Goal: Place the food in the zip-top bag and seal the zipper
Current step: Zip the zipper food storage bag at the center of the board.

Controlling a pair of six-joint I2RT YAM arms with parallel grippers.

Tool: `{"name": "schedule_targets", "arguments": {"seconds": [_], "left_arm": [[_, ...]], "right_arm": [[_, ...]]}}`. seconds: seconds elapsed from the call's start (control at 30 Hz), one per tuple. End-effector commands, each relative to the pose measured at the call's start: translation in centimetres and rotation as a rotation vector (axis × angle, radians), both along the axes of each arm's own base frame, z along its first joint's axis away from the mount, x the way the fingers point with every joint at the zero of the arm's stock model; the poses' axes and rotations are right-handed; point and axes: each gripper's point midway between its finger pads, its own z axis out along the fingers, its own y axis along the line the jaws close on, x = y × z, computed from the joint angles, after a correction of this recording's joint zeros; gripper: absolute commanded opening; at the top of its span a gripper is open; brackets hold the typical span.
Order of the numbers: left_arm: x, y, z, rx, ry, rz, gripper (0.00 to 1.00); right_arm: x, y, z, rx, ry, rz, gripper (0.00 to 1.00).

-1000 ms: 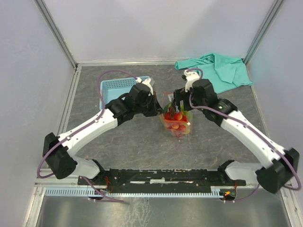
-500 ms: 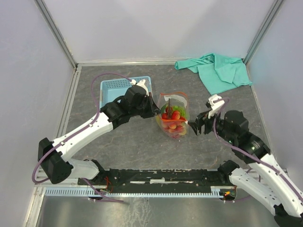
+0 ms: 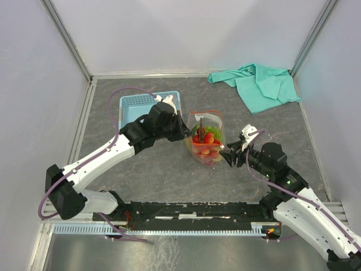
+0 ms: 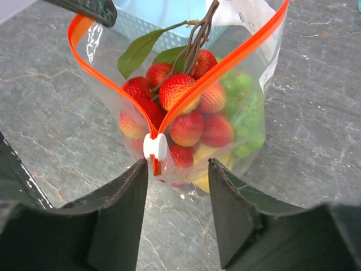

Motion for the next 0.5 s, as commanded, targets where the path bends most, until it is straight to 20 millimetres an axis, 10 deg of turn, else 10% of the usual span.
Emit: {"name": "schedule_targets", "arguments": {"seconds": [0.0,0.23,0.47], "left_arm": [[0.4,-0.7,2.7,-0.093,-0.046,0.017,0.03],[0.5,-0.4,2.4,-0.085,-0.047,0.029,0.03],[1.1,0.5,2.7,-0.025,-0.089,0.044,0.07]], "right_arm": [[0.9,1.3,2.8,0.065,-0.104,0.037,0.49],[0.4,1.1,4.7,0.005,-0.131,0.077,0.03],[0.2,0.6,5.8,-0.082,-0.141,0.103,0.01]]}}
